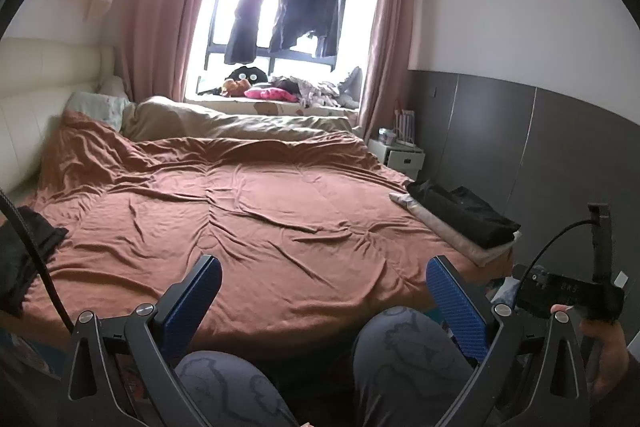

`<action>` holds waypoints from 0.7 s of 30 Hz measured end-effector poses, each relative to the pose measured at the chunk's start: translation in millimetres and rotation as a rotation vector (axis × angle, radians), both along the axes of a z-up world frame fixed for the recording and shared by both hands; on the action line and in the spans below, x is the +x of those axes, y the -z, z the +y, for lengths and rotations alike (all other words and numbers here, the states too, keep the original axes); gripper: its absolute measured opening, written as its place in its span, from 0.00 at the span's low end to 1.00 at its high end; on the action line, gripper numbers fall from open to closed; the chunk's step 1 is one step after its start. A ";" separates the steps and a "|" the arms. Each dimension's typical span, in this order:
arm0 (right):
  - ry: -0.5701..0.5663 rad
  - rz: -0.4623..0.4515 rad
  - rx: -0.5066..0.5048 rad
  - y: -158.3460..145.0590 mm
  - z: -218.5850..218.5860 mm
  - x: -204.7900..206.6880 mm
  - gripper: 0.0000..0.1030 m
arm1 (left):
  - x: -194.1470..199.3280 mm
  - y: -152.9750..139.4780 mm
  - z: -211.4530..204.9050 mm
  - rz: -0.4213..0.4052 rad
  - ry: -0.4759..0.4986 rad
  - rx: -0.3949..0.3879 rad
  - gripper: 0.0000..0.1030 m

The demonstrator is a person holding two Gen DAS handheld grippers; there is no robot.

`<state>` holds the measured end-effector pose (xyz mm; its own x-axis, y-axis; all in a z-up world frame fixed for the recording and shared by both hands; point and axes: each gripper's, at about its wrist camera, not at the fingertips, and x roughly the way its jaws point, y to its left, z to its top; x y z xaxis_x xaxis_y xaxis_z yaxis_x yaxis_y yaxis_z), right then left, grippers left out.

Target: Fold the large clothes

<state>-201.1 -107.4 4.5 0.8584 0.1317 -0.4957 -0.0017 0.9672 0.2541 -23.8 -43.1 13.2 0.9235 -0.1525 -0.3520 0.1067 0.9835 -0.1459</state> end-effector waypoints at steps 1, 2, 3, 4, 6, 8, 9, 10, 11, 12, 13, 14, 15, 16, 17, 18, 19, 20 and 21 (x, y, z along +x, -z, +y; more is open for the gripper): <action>0.000 0.000 0.003 -0.5 -1.1 -0.7 1.00 | -0.3 0.2 0.4 0.001 -0.001 0.002 1.00; 0.000 -0.001 0.003 -0.4 -0.7 -1.0 1.00 | -0.3 0.0 0.7 0.002 -0.001 0.004 1.00; -0.001 -0.001 0.003 -0.3 -0.4 -1.2 1.00 | -0.3 0.0 0.8 0.002 0.000 0.003 1.00; -0.001 0.000 0.005 -0.1 0.2 -0.8 1.00 | -0.3 0.0 0.6 0.002 0.000 0.003 1.00; -0.001 0.002 0.011 0.4 0.3 -1.0 1.00 | -0.3 0.1 0.6 0.001 0.000 0.004 1.00; -0.002 0.002 0.014 0.0 0.5 -1.2 1.00 | -0.2 0.1 -0.1 0.002 0.002 0.003 1.00; -0.003 0.001 0.015 -0.4 0.8 -1.4 1.00 | -0.4 0.3 0.5 0.003 0.003 0.003 1.00; -0.004 0.001 0.016 0.0 1.8 -1.5 1.00 | -1.3 0.8 0.1 0.004 0.003 0.003 1.00; -0.004 0.002 0.015 0.3 2.0 -1.6 1.00 | -1.3 0.8 0.3 0.004 0.003 0.000 1.00; -0.006 0.002 0.015 0.7 1.8 -0.9 1.00 | -1.7 1.4 0.7 0.005 0.003 -0.004 1.00; -0.007 0.003 0.014 1.0 2.3 -0.4 1.00 | -2.4 1.9 1.7 0.006 0.003 -0.008 1.00; -0.008 0.003 0.013 1.4 3.0 -0.4 1.00 | -3.0 2.4 2.2 0.005 0.004 -0.008 1.00; -0.008 0.003 0.013 1.6 3.4 -0.2 1.00 | -4.0 2.4 2.7 0.004 0.003 -0.006 1.00; -0.007 0.004 0.016 2.4 4.1 -0.1 1.00 | -3.0 2.4 2.6 0.005 0.002 -0.004 1.00; -0.007 0.006 0.018 2.6 5.3 0.1 1.00 | -3.4 2.7 3.2 0.006 0.002 -0.004 1.00; -0.007 0.008 0.019 3.0 5.9 0.4 1.00 | -4.1 2.8 4.4 0.007 0.003 -0.006 1.00; -0.005 0.010 0.019 3.2 6.6 0.7 1.00 | -4.1 2.8 4.8 0.007 0.004 -0.007 1.00; -0.004 0.011 0.020 3.2 6.7 0.3 1.00 | -3.9 3.3 4.9 0.007 0.004 -0.009 1.00; -0.003 0.012 0.022 3.5 7.4 0.4 1.00 | -4.1 3.9 6.1 0.010 0.004 -0.013 1.00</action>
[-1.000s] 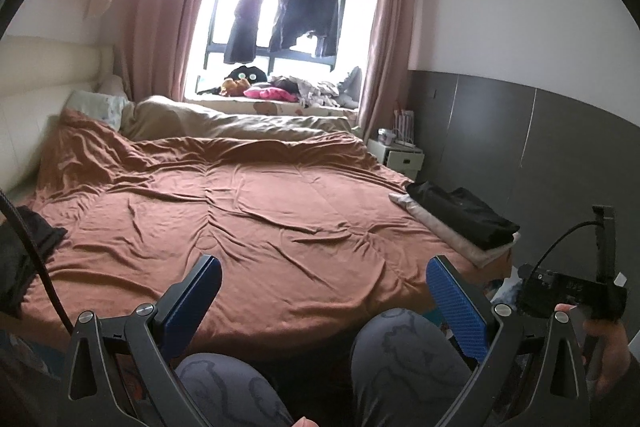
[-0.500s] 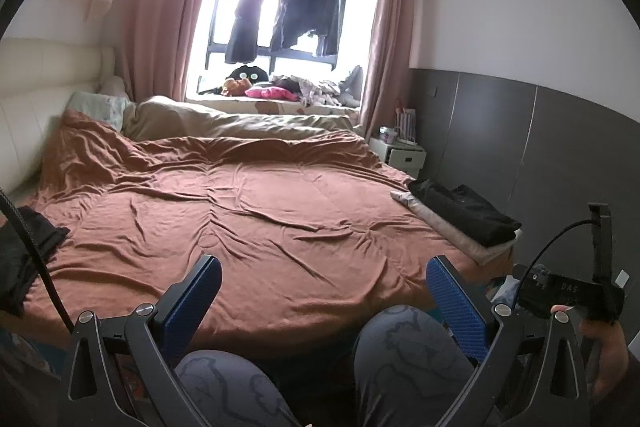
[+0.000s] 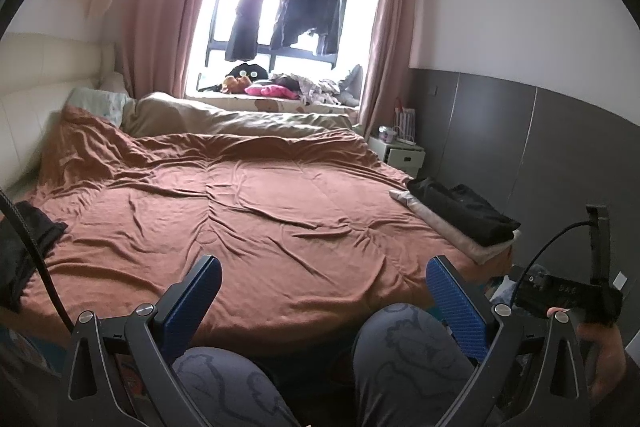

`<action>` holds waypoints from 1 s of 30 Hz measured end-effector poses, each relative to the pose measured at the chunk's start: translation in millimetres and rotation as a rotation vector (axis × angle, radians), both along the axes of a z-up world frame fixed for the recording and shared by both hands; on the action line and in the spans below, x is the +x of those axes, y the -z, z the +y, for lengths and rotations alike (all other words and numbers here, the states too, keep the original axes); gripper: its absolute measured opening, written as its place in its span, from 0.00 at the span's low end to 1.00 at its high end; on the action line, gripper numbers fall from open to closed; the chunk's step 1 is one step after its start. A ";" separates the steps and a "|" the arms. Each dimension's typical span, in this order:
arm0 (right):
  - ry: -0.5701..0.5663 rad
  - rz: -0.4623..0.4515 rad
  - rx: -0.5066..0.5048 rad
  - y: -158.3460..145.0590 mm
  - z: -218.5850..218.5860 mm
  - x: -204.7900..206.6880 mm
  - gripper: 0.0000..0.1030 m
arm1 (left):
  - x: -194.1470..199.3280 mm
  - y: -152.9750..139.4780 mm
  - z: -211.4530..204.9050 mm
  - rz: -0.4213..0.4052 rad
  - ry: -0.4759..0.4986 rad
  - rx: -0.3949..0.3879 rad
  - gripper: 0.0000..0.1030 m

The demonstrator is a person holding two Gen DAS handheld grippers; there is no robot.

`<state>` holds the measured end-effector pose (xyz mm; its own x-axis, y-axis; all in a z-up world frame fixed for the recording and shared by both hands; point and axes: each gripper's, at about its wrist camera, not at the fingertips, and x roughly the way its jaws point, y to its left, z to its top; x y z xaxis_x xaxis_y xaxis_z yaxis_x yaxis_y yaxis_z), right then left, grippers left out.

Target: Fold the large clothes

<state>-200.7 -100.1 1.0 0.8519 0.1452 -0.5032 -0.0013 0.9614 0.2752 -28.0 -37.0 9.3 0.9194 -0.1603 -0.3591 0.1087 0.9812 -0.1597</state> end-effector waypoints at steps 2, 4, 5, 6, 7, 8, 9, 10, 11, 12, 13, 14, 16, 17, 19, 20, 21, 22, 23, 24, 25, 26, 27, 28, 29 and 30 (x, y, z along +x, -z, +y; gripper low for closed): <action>-0.001 0.005 0.003 0.2 0.8 -0.1 1.00 | 1.4 0.7 1.6 0.005 0.002 -0.005 1.00; 0.002 0.003 0.002 -0.3 1.6 -0.7 1.00 | 2.3 1.3 2.0 0.005 0.002 -0.006 1.00; 0.002 0.002 0.002 -0.7 1.5 -0.6 1.00 | 2.5 1.3 2.2 0.005 0.003 -0.006 1.00; 0.003 0.001 0.002 -1.0 1.0 -0.7 1.00 | 2.5 1.3 2.3 0.005 0.003 -0.005 1.00; 0.004 -0.001 0.003 -1.5 0.3 -0.7 1.00 | 2.5 1.4 2.1 0.006 0.002 -0.005 1.00; 0.005 -0.003 0.003 -1.6 -0.3 -0.9 1.00 | 2.4 1.5 1.9 0.006 0.002 -0.006 1.00; 0.006 -0.004 0.003 -1.3 -0.6 -1.2 1.00 | 2.1 1.8 2.7 0.006 0.002 -0.008 1.00; 0.007 -0.002 0.004 -0.7 -1.4 -1.0 1.00 | 2.4 1.6 2.0 0.006 0.003 -0.008 1.00; 0.005 -0.001 0.005 -0.2 -2.2 -0.6 1.00 | 2.5 2.2 2.5 0.007 0.003 -0.009 1.00; 0.006 0.001 0.006 0.3 -1.9 -0.7 1.00 | 2.4 2.8 2.9 0.009 0.003 -0.010 1.00; 0.004 0.002 0.005 0.6 -3.1 -0.3 1.00 | 2.2 3.0 2.9 0.010 0.004 -0.009 1.00; 0.002 0.003 0.005 0.7 -4.3 -0.1 1.00 | 2.6 3.6 3.0 0.010 0.004 -0.008 1.00; 0.001 0.004 0.006 0.7 -4.8 0.4 1.00 | 2.6 3.8 2.8 0.011 0.003 -0.010 1.00; 0.001 0.005 0.007 0.5 -5.1 0.8 1.00 | 2.7 4.2 3.0 0.012 0.004 -0.012 1.00; 0.001 0.006 0.007 0.4 -5.0 1.1 1.00 | 2.5 5.0 3.6 0.014 0.006 -0.012 1.00; 0.000 0.007 0.007 0.4 -5.0 1.4 1.00 | 2.2 5.3 3.5 0.013 0.005 -0.011 1.00; -0.002 0.008 0.008 0.5 -4.8 1.5 1.00 | 2.3 5.6 3.4 0.013 0.004 -0.010 1.00; -0.003 0.010 0.012 0.7 -4.8 1.5 1.00 | 2.7 5.2 3.1 0.015 0.005 -0.012 1.00; -0.002 0.011 0.015 1.0 -5.0 1.5 1.00 | 2.6 5.3 2.9 0.016 0.005 -0.012 1.00; -0.001 0.013 0.017 1.2 -5.4 1.6 1.00 | 2.9 5.9 3.0 0.020 0.008 -0.011 1.00; 0.001 0.014 0.018 1.4 -5.1 1.3 1.00 | 3.7 6.6 3.4 0.023 0.010 -0.012 1.00; 0.002 0.015 0.018 1.3 -5.5 1.2 1.00 | 4.7 6.8 4.2 0.025 0.011 -0.013 1.00; 0.003 0.015 0.017 1.2 -5.6 0.9 1.00 | 5.2 7.2 5.2 0.026 0.013 -0.014 1.00; 0.004 0.014 0.016 1.0 -5.9 1.0 1.00 | 5.2 7.5 5.9 0.025 0.015 -0.014 1.00; 0.005 0.013 0.014 0.9 -6.3 0.9 1.00 | 5.3 7.3 5.7 0.023 0.013 -0.011 1.00; 0.007 0.014 0.015 0.8 -6.7 0.7 1.00 | 5.0 7.5 5.8 0.018 0.006 -0.003 1.00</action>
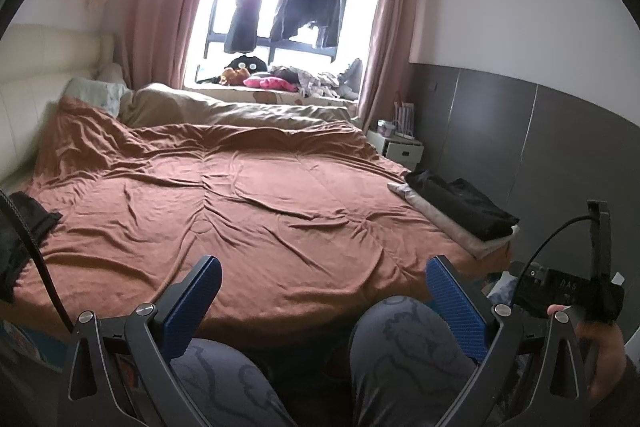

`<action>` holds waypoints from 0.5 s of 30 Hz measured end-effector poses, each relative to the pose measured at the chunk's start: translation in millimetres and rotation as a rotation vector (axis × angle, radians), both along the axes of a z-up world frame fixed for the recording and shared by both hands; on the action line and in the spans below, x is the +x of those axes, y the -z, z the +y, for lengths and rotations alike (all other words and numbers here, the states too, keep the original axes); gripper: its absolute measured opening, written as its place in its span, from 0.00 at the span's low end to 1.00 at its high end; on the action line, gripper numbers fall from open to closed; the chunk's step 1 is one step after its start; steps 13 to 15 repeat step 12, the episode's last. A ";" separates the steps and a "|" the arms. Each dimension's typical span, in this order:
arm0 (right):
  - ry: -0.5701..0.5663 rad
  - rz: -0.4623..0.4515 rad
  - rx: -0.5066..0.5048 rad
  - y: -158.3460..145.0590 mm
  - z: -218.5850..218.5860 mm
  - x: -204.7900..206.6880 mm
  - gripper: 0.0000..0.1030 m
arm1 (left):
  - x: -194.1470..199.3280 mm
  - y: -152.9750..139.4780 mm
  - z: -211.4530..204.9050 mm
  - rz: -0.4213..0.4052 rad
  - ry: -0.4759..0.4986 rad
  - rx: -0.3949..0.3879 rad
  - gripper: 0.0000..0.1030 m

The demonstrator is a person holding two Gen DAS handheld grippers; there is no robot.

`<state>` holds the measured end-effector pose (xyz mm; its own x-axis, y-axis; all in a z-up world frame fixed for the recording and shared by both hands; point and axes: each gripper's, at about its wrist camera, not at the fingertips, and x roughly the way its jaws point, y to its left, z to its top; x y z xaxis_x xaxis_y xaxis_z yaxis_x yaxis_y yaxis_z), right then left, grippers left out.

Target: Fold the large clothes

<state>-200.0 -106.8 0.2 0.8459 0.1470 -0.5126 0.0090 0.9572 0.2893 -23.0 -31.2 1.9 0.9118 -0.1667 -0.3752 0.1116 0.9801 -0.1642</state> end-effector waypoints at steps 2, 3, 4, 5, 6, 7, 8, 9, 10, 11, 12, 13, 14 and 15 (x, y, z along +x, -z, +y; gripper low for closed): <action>0.001 0.001 0.000 0.4 -1.6 0.3 1.00 | 0.1 1.8 -0.6 -0.005 -0.011 0.015 1.00; 0.002 0.001 0.000 0.5 -2.0 0.2 1.00 | 0.0 2.4 -1.1 -0.006 -0.010 0.017 1.00; 0.002 0.001 0.000 0.4 -3.3 -0.1 1.00 | 0.2 2.9 -1.5 -0.007 -0.006 0.018 1.00; 0.002 0.001 0.000 0.3 -4.2 -0.3 1.00 | 0.3 2.9 -1.3 -0.008 -0.006 0.019 1.00; 0.003 0.000 -0.001 0.0 -4.6 -0.5 1.00 | 0.4 2.8 -1.2 -0.010 -0.006 0.021 1.00; 0.004 0.000 -0.002 -0.3 -4.9 -0.8 1.00 | 0.7 2.9 -2.0 -0.011 -0.004 0.023 1.00; 0.003 0.000 -0.001 -0.4 -5.3 -0.7 1.00 | 0.6 3.1 -2.4 -0.013 -0.003 0.025 1.00; 0.002 0.000 0.000 -0.3 -6.1 -0.7 1.00 | 0.0 3.4 -3.0 -0.014 -0.005 0.029 1.00; 0.003 0.000 -0.002 -0.3 -6.1 -0.7 1.00 | -0.3 3.7 -3.3 -0.014 -0.005 0.031 1.00; 0.003 0.000 -0.004 -0.3 -6.4 -0.5 1.00 | -0.5 4.0 -3.7 -0.015 -0.002 0.032 1.00; 0.002 0.001 -0.006 -0.2 -7.1 -0.3 1.00 | -0.6 4.0 -3.8 -0.015 -0.001 0.031 1.00; 0.002 0.001 -0.006 -0.2 -7.1 -0.3 1.00 | -0.6 4.0 -3.8 -0.015 -0.001 0.031 1.00; 0.002 0.001 -0.006 -0.2 -7.1 -0.3 1.00 | -0.6 4.0 -3.8 -0.015 -0.001 0.031 1.00; 0.002 0.001 -0.006 -0.2 -7.1 -0.3 1.00 | -0.6 4.0 -3.8 -0.015 -0.001 0.031 1.00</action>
